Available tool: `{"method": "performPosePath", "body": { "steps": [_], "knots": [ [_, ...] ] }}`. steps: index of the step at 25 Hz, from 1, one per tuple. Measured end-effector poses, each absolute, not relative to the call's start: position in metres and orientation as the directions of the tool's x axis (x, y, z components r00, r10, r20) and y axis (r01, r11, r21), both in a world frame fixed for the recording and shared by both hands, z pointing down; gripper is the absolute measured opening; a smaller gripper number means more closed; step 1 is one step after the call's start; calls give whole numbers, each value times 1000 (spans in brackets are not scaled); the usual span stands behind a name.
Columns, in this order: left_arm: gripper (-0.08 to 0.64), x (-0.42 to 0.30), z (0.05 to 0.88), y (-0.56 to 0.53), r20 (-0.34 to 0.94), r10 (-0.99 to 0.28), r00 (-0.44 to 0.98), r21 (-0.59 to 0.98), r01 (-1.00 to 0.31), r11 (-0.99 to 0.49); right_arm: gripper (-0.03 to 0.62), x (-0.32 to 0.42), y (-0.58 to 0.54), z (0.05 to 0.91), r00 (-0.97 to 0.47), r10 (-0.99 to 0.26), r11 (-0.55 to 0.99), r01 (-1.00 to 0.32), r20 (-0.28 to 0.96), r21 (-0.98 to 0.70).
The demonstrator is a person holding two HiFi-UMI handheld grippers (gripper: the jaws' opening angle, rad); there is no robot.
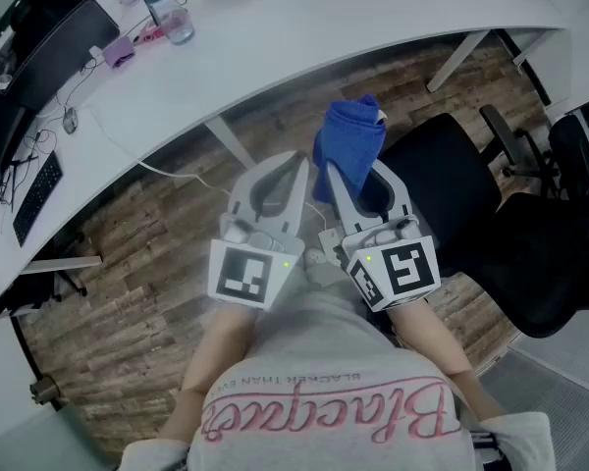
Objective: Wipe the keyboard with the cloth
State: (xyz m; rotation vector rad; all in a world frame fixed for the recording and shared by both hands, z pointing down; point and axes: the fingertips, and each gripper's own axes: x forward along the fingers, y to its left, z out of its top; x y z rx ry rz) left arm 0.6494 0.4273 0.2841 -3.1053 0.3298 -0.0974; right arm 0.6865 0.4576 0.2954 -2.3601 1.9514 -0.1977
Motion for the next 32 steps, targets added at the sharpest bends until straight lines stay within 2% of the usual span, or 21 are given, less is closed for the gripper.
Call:
{"method": "performPosePath", "body": {
  "steps": [8,20,32],
  "knots": [
    [6,649,280,430,59,-213,975,-33,-211,-977,101,680,452,291,133,-990,-139,-980,50,-141],
    [6,632,277,428,51,-287,957,-45,-285,-958,98,670,449,289,72,-997,-77,-983,36,-169],
    [6,588,274,418,41,-461,887,-37,-459,-887,98,634,436,285,-93,-995,87,-980,26,-177]
  ]
}}
